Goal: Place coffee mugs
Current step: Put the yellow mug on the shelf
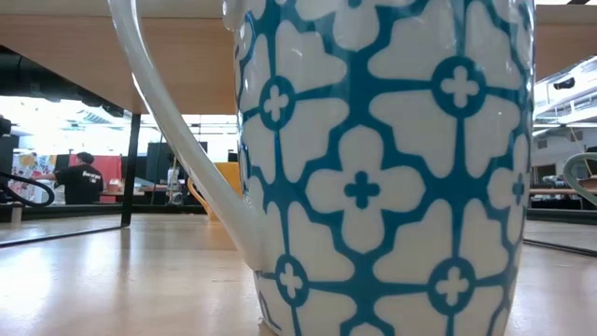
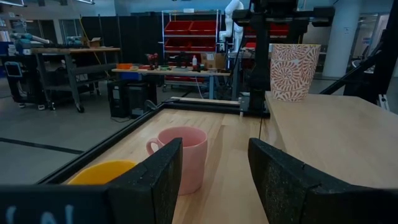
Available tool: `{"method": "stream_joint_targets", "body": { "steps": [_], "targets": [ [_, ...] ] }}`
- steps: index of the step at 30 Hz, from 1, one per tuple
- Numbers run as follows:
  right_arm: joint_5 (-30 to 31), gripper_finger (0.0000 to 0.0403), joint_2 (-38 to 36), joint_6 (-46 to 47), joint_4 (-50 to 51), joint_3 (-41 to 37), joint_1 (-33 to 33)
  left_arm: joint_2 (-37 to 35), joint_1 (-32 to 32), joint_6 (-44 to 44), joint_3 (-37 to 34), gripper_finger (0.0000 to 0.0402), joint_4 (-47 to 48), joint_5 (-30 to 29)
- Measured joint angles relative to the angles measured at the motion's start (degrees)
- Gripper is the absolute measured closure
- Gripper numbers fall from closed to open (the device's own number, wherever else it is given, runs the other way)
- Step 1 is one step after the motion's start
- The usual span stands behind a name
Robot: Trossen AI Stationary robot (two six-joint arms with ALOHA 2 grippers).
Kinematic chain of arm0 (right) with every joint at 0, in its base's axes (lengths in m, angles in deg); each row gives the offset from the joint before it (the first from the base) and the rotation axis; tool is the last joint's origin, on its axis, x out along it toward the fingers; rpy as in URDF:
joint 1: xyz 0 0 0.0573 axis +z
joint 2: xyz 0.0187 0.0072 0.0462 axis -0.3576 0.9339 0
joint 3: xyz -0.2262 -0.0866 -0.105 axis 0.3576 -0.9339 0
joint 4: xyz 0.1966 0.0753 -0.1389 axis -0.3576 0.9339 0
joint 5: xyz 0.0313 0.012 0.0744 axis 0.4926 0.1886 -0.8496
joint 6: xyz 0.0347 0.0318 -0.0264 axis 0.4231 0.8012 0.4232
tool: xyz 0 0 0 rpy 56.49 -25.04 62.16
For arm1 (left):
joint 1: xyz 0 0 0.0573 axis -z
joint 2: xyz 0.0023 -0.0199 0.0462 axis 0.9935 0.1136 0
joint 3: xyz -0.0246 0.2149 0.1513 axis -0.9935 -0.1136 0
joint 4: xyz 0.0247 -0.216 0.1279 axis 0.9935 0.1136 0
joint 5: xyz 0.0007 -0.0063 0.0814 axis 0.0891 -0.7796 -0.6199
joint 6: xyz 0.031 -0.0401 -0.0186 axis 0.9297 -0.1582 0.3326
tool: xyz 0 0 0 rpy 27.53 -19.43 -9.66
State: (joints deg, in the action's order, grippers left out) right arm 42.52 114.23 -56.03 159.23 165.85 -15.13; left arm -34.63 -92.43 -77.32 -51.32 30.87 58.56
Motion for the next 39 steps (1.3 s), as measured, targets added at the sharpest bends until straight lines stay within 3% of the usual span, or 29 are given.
{"method": "stream_joint_targets", "body": {
  "steps": [20,39],
  "targets": [
    [0.0,0.0210,-0.3,-1.5,0.0,0.0,0.0,0.0,0.0,0.0,0.0,0.0212,0.0,0.0],
    [-3.1,0.0210,-6.8,-1.7,-0.7,0.0,-0.1,0.0,0.0,0.0,0.0,0.0212,0.0,0.0]
  ]
}}
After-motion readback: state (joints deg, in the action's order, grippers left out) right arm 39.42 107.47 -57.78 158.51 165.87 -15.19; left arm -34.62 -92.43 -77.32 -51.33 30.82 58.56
